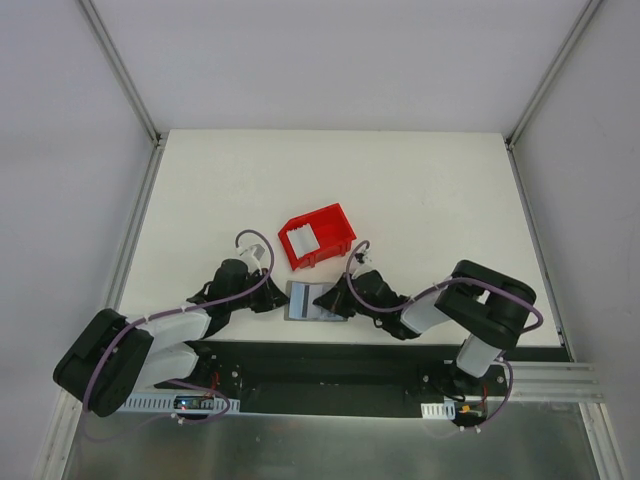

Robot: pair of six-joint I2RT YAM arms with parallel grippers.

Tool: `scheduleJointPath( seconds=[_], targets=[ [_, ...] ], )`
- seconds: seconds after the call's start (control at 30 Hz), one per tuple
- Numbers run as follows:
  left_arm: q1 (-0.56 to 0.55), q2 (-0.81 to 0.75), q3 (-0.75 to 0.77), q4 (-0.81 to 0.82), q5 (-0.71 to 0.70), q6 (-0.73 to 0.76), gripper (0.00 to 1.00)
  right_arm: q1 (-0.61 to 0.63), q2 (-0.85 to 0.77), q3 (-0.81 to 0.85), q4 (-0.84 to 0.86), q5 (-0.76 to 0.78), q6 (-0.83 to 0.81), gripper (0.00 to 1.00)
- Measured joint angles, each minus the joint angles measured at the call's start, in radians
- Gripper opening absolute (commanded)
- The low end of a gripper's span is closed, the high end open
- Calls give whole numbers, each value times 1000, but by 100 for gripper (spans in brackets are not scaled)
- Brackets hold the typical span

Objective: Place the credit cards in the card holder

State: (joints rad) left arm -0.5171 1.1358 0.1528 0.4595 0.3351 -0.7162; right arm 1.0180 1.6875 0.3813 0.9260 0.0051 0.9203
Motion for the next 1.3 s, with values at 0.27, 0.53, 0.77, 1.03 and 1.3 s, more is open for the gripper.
scheduleJointPath(
  seconds=[0.27, 0.53, 0.77, 1.03, 1.3],
  targets=[
    [0, -16, -9, -2, 0, -1, 0, 2, -15, 35, -87, -1, -13, 27],
    [-1, -25, -11, -13, 5, -1, 0, 18, -238, 84, -461, 92, -132, 36],
    [-1, -33, -11, -24, 5, -1, 0, 27, -220, 143, -565, 100, -177, 26],
    [-1, -37, -11, -31, 5, -1, 0, 34, -114, 226, -561, 69, -185, 15],
    [-1, -39, -11, -34, 5, -1, 0, 39, -85, 251, -562, 42, -209, 12]
  ],
)
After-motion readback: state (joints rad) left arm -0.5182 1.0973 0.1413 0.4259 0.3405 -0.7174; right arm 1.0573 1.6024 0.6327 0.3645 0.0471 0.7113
